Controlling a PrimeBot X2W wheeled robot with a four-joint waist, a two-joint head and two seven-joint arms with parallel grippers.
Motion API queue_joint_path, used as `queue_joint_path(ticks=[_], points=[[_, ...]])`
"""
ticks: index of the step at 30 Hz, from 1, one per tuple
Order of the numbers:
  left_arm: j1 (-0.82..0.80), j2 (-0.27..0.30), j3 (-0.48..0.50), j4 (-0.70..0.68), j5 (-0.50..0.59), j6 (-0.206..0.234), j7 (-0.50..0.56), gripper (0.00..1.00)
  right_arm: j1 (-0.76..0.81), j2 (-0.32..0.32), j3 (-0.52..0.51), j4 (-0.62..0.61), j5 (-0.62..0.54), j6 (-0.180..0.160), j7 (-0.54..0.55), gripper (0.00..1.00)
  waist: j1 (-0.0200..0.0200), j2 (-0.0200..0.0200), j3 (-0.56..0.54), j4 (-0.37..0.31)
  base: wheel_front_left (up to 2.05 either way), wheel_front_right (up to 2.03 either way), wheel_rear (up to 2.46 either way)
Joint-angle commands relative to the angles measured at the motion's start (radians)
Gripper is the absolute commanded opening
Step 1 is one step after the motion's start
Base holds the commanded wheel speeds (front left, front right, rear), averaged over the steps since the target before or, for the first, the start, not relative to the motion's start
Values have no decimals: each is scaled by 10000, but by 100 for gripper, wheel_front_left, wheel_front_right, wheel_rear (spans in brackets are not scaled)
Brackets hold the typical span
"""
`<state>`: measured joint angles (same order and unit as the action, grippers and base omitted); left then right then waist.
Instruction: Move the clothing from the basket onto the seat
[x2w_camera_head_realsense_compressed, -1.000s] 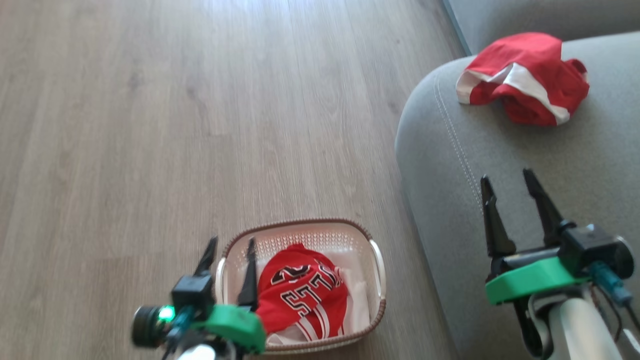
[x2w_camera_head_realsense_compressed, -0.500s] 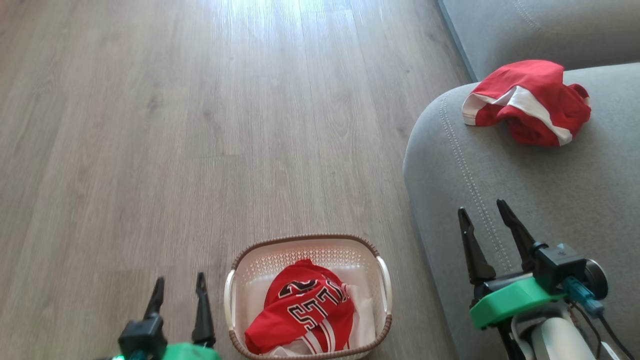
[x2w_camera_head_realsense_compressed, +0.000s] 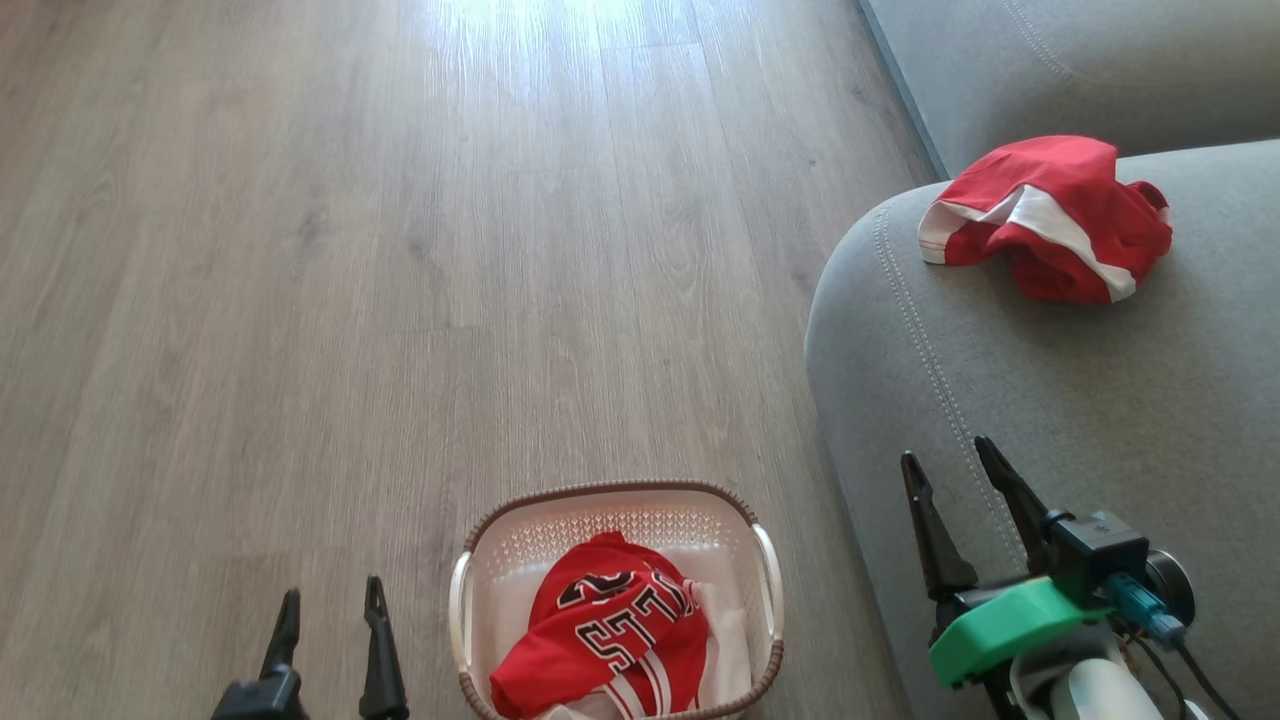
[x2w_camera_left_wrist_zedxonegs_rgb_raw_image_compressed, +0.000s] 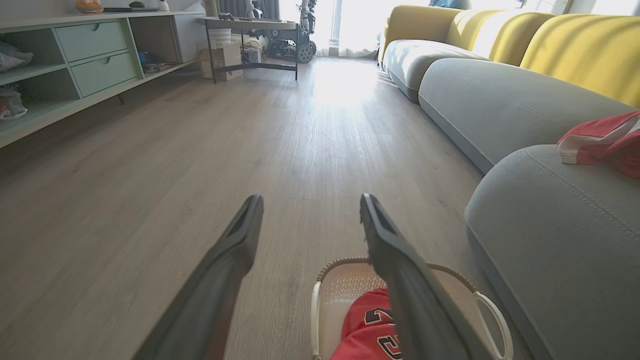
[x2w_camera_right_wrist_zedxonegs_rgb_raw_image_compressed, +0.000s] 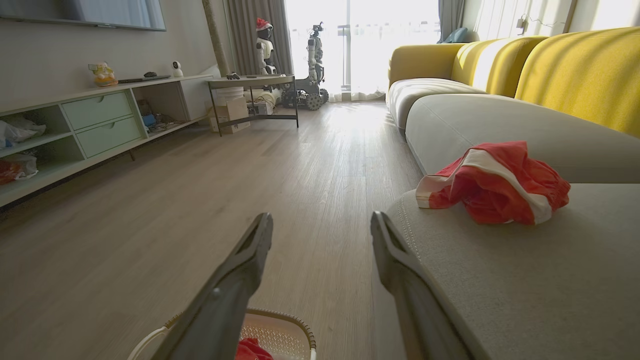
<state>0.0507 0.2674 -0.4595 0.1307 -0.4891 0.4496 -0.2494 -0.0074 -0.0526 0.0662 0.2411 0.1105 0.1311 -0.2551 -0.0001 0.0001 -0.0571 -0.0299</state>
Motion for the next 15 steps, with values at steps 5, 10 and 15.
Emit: queue_joint_path(ticks=[5,10,15], points=[[-110,17,602,-314,167,-69,-124,100,-303,24,254,-225,70,-4,-67,100,1,-1,-37,-3,0,0,0],[-80,-6,619,-278,198,-107,-124,100,-293,24,248,-238,59,-4,-67,100,1,-1,-29,9,0,0,0],[-99,-27,622,-233,217,-155,-124,100,-306,24,241,-258,53,-4,-67,100,1,-1,10,29,0,0,0]])
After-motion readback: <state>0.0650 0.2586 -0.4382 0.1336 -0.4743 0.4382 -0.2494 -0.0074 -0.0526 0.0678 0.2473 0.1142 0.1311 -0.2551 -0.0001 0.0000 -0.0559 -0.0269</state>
